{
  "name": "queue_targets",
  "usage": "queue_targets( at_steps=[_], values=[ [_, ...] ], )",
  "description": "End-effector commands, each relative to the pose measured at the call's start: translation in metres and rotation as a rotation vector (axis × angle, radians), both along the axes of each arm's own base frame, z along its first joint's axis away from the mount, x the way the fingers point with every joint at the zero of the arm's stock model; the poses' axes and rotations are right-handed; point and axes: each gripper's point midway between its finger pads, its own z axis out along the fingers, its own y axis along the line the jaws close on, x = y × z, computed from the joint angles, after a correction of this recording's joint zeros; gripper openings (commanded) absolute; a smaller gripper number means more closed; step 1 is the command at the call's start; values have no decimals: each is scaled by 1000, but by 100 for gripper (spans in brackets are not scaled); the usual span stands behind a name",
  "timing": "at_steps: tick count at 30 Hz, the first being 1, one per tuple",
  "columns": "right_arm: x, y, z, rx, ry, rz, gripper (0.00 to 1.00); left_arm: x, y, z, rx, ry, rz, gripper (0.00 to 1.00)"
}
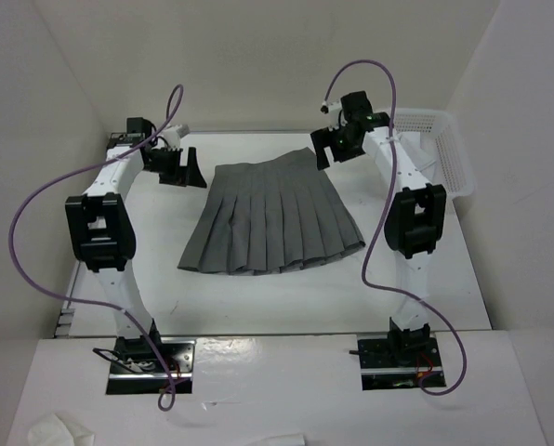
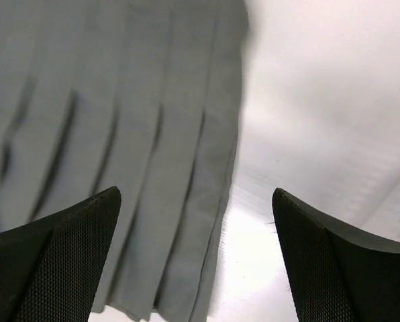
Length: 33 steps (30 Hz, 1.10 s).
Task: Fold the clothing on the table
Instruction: Fold the skirt
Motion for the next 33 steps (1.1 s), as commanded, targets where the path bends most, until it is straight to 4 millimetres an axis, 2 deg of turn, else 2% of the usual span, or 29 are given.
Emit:
queue_targets(
  at_steps=[1,2,3,4,5,6,7,8,9,10,11,13,14,18,19,20,21,22,24,25,27,28,30,32,33],
  values=[
    [10,9,-28,13,11,36,97,41,-1,11,-15,-63,41,95],
    [13,12,-36,19,23,43,96,49,1,0,-10,-48,55,95],
    [21,7,-33,18,6,38,96,54,3,-2,-9,-42,72,94],
    [26,4,-43,27,21,36,96,59,3,-2,-12,-43,78,94],
    [31,7,-44,36,17,43,94,70,4,-1,-11,-66,78,94],
    [39,6,-35,50,-4,42,93,75,6,-2,-8,-62,96,93],
    [44,4,-35,60,-4,41,93,80,6,-1,-8,-71,96,93],
    [51,9,-38,79,2,57,91,85,6,-10,-14,-53,105,92],
    [55,12,-38,86,1,63,91,95,9,-2,-5,-85,109,90],
    [60,8,-39,88,1,65,90,98,9,-12,-6,-64,110,90],
    [66,12,-43,102,9,77,90,102,6,-13,4,-71,107,88],
    [72,7,-46,99,-4,75,90,112,7,-15,0,-72,114,86],
    [77,7,-49,93,-15,70,90,112,1,-17,-1,-63,104,85],
    [78,10,-65,99,12,91,90,115,-11,-33,-2,-33,82,84],
    [79,5,-66,98,16,82,90,112,-17,-43,10,-12,68,84],
    [80,2,-71,109,26,81,90,111,-25,-43,10,-12,53,84],
    [80,4,-75,118,32,88,90,109,-25,-52,10,13,52,84],
    [80,-2,-72,126,34,82,90,109,-33,-56,14,12,32,84],
    [78,0,-85,134,62,89,90,110,-39,-63,14,24,20,84],
    [81,-4,-81,146,54,87,90,110,-44,-67,25,33,14,84],
    [78,-1,-90,156,75,105,90,114,-47,-73,41,31,5,84],
    [80,-1,-87,157,65,106,90,115,-45,-75,55,38,12,84],
    [77,3,-94,175,84,129,90,117,-43,-83,64,46,18,84],
    [77,6,-90,191,77,141,89,122,-37,-78,98,27,38,82],
    [76,8,-95,197,87,146,89,122,-35,-85,112,38,45,82]
  ],
)
